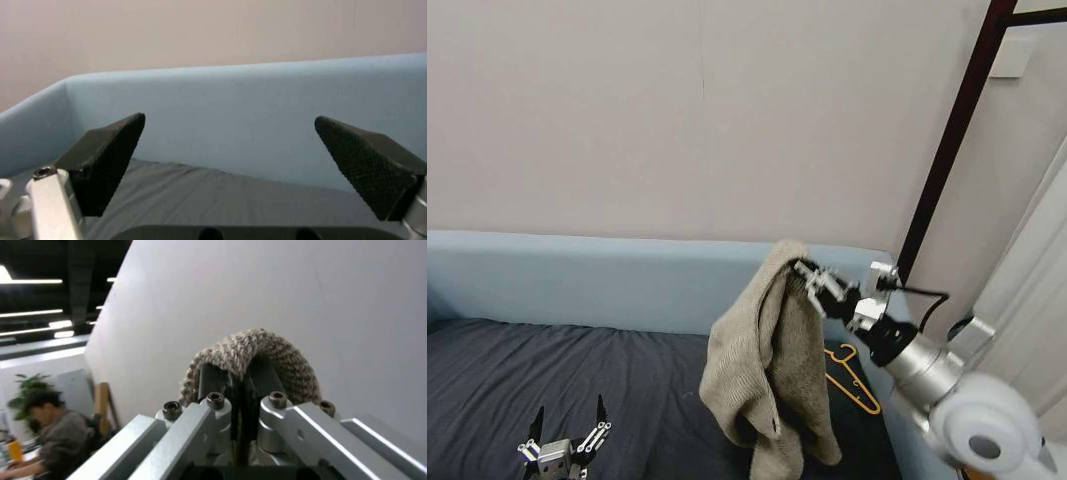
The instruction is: Pick up the clothes from the sofa and hang them on the clothes hanger.
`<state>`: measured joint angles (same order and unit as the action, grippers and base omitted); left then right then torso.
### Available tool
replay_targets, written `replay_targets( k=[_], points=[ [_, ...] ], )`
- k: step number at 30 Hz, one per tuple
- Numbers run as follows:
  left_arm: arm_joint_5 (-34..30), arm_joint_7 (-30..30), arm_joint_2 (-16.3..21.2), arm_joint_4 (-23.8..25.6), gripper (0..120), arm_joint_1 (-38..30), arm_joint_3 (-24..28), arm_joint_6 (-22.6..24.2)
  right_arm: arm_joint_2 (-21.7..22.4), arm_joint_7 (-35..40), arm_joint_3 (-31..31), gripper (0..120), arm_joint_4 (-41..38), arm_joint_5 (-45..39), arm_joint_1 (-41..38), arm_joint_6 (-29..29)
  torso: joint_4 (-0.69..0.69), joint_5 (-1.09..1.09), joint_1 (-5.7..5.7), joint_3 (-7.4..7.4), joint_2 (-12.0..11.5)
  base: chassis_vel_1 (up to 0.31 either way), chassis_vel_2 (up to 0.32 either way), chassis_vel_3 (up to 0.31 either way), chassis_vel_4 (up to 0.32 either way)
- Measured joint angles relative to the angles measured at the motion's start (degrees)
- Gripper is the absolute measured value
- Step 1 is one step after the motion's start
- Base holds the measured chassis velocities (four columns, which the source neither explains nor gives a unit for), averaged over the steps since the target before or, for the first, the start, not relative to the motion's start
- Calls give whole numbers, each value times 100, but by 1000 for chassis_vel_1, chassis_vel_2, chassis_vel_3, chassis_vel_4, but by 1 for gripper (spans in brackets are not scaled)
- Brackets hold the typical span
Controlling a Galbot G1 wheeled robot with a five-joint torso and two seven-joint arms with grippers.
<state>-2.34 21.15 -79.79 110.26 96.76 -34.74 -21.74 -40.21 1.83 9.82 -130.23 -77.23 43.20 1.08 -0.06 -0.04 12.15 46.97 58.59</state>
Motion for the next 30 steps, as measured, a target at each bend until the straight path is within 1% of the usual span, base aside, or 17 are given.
replay_targets(
  k=[1,2,4,8,10,11,13,14,15,18,20,21,24,25,26,27,30],
  points=[
    [-1,2,-7,0,100,0,5,-2,57,266,11,0,83,-27,-366,111,0,0,0,0,0,0,0,0,0],
    [-1,2,-7,0,100,0,5,-2,57,266,11,0,83,-27,-366,111,0,0,0,0,0,0,0,0,0],
    [-2,4,-18,-1,100,-7,14,-2,137,1036,20,0,72,-45,-779,523,0,0,0,0,0,0,0,0,0],
    [-1,6,-25,-29,100,-11,14,-2,152,1703,15,0,-70,-50,-827,900,-2,-1,0,-1,1,0,0,0,0],
    [20,7,-33,-60,100,-10,18,-3,39,2056,-118,0,-149,243,-491,1182,-1,-2,0,-1,1,0,0,0,0],
    [20,7,-33,-60,100,-10,18,-3,39,2056,-118,0,-149,243,-491,1182,-1,-2,0,-1,1,0,0,0,0],
    [81,4,-36,-106,100,-8,43,-10,-215,2255,-476,0,18,878,83,1463,-2,-1,0,-1,2,0,0,0,0],
    [110,-6,-30,-126,100,-6,55,-21,-318,2315,-646,0,143,1054,246,1520,-2,0,0,-1,1,0,0,0,0],
    [110,-6,-30,-126,100,-6,55,-21,-318,2315,-646,0,143,1054,246,1520,-2,0,0,-1,1,0,0,0,0],
    [212,-253,86,-260,100,-11,115,-271,-850,2562,-1416,0,792,1418,554,1551,-1,1,0,0,1,0,0,0,0],
    [193,-881,250,-493,100,-58,150,-736,-1136,2547,-1683,0,1117,1468,486,1441,0,-1,0,-1,1,0,0,0,0],
    [193,-881,250,-493,100,-58,150,-736,-1136,2547,-1683,0,1117,1468,486,1441,0,-1,0,-1,1,0,0,0,0],
    [95,-2407,530,-1007,100,-245,80,-1674,-1486,2359,-1877,0,1422,1452,196,1296,0,-3,0,-1,1,0,0,0,0],
    [95,-2407,530,-1007,100,-245,80,-1674,-1486,2359,-1877,0,1422,1452,196,1296,0,-3,0,-1,1,0,0,0,0],
    [63,-2790,611,-1128,100,-308,78,-1865,-1564,2264,-1914,0,1495,1444,111,1245,0,-3,0,-1,1,0,0,0,0],
    [-16,-3483,753,-1377,100,-478,112,-2199,-1684,2106,-1984,0,1611,1438,-4,1146,1,-2,0,0,1,0,0,0,0],
    [-291,-4491,921,-1696,100,-831,254,-2496,-1904,1925,-2111,0,1817,1429,-148,996,-1,-3,0,-1,1,0,0,0,0]
  ],
)
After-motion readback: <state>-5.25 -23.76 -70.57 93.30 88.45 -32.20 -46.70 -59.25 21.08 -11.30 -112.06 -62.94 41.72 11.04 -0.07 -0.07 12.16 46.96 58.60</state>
